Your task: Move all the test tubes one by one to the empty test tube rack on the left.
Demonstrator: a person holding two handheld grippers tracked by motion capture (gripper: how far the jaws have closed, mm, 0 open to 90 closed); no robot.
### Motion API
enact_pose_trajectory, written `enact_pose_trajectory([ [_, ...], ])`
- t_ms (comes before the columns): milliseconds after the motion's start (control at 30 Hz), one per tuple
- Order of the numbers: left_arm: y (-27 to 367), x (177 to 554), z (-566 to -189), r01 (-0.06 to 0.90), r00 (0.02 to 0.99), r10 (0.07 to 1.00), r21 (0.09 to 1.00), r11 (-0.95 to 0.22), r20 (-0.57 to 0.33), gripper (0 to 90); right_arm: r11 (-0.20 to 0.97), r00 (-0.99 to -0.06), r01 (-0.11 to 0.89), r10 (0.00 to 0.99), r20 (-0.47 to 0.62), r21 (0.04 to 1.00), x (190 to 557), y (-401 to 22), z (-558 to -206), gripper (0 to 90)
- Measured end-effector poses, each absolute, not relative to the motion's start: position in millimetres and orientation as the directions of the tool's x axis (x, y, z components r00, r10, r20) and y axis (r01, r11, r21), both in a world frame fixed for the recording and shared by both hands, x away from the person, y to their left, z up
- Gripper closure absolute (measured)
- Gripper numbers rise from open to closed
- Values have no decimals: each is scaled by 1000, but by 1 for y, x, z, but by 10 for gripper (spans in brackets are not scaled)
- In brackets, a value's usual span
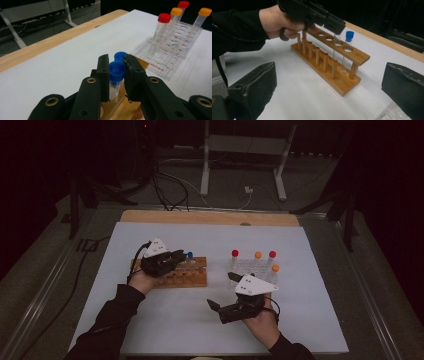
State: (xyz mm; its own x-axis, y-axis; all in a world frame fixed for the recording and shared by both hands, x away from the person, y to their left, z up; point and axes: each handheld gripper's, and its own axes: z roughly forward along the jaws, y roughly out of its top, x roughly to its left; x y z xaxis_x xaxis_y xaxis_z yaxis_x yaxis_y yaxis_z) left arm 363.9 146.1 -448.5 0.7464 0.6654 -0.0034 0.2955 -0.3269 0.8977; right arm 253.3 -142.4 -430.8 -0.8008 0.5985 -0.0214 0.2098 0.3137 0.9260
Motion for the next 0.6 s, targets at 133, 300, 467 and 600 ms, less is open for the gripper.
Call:
enact_pose_trajectory([
  [133,146,365,-451,303,744,668,892,-335,-2,772,317,-802,198,596,-33,927,253,-143,-431,0],
  [300,146,366,-452,315,748,663,887,-338,-13,771,314,-805,185,592,-39,931,252,-143,-432,0],
  [467,147,367,-452,323,755,655,885,-336,-27,764,308,-808,175,587,-42,935,252,-143,-431,0],
  [600,152,365,-451,319,782,621,891,-323,-54,647,317,-811,207,585,-19,926,254,-144,-430,0],
])
